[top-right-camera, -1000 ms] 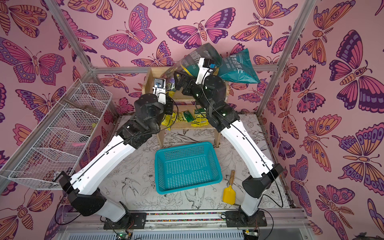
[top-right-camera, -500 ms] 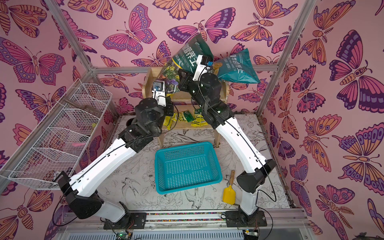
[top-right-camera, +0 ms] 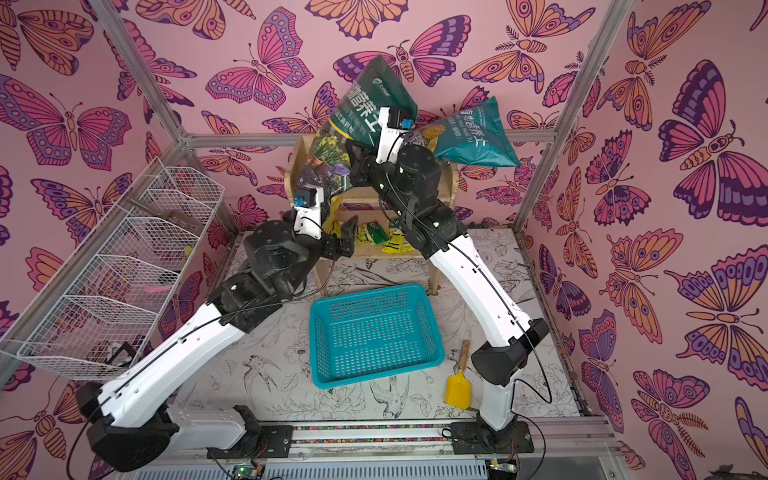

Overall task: Take down the fertilizer bag from the shelf
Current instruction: Pick up the fertilizer bag from the shelf, then place the fertilizer bag in the storage box.

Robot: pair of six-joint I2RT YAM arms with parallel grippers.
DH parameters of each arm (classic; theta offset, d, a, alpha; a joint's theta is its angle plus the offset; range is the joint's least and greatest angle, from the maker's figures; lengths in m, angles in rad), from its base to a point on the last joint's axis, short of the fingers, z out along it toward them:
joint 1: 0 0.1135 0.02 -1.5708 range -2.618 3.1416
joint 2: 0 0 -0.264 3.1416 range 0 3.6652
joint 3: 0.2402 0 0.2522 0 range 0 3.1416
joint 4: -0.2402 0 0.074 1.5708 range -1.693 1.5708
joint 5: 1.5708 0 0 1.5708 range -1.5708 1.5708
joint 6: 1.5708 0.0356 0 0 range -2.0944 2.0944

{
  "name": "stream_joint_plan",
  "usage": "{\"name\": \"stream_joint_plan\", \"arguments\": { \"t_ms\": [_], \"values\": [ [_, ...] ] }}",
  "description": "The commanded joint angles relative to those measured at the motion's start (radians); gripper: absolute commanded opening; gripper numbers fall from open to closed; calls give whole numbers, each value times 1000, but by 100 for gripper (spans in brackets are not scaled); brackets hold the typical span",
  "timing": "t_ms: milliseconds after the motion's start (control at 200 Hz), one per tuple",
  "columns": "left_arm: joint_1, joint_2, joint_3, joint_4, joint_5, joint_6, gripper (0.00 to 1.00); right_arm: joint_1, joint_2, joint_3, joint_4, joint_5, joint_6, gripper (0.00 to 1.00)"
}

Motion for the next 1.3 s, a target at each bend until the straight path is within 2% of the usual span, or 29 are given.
{"name": "stream_joint_plan", "arguments": {
  "t_ms": [0, 250, 371, 571, 791, 966, 1177, 1292],
  "values": [
    [14, -134, -77, -34, 101, -109, 100, 17, -110, 39, 12, -88, -96, 0],
    [79, -330, -186, -66, 64, -204, 100, 23, -306, -155, -54, -128, -154, 0],
    [108, -348, -215, -77, 15, -229, 100, 44, -398, -287, -93, -127, -182, 0],
    [140, -303, -249, -78, 54, -292, 100, 72, -571, -607, -73, -90, -222, 0],
    [145, -240, -276, -68, 98, -352, 100, 90, -700, -910, -107, 47, -264, 0],
    [145, -262, -331, -13, 95, -388, 100, 99, -826, -1208, 66, 179, -348, 0],
    [144, -273, -343, 0, 95, -392, 100, 100, -849, -1290, 91, 190, -357, 0],
    [144, -269, -344, 0, 95, -390, 100, 101, -861, -1339, 120, 235, -366, 0]
  ]
}}
